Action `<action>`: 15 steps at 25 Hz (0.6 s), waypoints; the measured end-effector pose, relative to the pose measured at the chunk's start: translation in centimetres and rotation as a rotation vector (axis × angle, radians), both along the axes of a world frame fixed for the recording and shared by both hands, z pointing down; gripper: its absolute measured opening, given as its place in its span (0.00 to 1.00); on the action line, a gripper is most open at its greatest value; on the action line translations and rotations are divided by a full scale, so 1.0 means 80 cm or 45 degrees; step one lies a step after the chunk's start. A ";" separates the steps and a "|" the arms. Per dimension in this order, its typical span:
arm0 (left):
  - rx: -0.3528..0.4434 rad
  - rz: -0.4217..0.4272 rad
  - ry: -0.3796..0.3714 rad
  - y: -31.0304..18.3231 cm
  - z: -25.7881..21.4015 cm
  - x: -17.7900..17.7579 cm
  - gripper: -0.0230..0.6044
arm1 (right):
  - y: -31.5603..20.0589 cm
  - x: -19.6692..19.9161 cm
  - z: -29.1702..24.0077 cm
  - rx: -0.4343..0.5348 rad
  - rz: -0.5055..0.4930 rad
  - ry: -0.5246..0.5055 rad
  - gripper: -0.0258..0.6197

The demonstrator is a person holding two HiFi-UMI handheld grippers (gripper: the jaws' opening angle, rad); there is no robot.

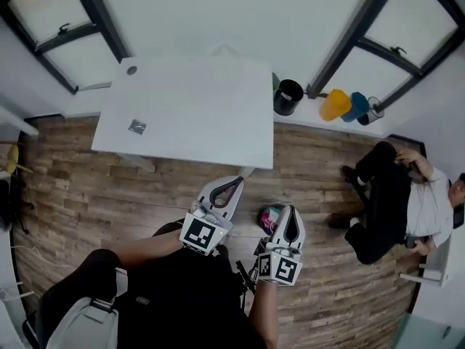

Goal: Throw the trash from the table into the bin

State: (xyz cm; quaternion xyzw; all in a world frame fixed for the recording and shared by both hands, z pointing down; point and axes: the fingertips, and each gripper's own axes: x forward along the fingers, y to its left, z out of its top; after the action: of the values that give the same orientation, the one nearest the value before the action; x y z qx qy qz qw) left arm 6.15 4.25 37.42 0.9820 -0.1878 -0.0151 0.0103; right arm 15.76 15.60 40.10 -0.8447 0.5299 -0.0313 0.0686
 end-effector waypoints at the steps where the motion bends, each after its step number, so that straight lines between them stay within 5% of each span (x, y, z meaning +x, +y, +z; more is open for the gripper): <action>1: -0.003 -0.067 -0.001 -0.015 -0.002 -0.024 0.03 | -0.020 -0.016 0.001 0.004 -0.067 -0.013 0.05; 7: 0.010 -0.412 -0.050 -0.070 0.002 -0.143 0.03 | -0.116 -0.105 0.004 0.032 -0.446 -0.034 0.05; 15: 0.045 -0.683 -0.069 -0.125 -0.008 -0.246 0.03 | -0.205 -0.221 -0.005 0.055 -0.782 -0.019 0.05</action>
State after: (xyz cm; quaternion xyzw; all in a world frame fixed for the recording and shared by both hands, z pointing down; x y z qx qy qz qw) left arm -13.53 -5.78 36.81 0.8972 -0.4414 0.0057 -0.0163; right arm -1.95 -0.83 39.70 -0.6431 0.7604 -0.0454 0.0776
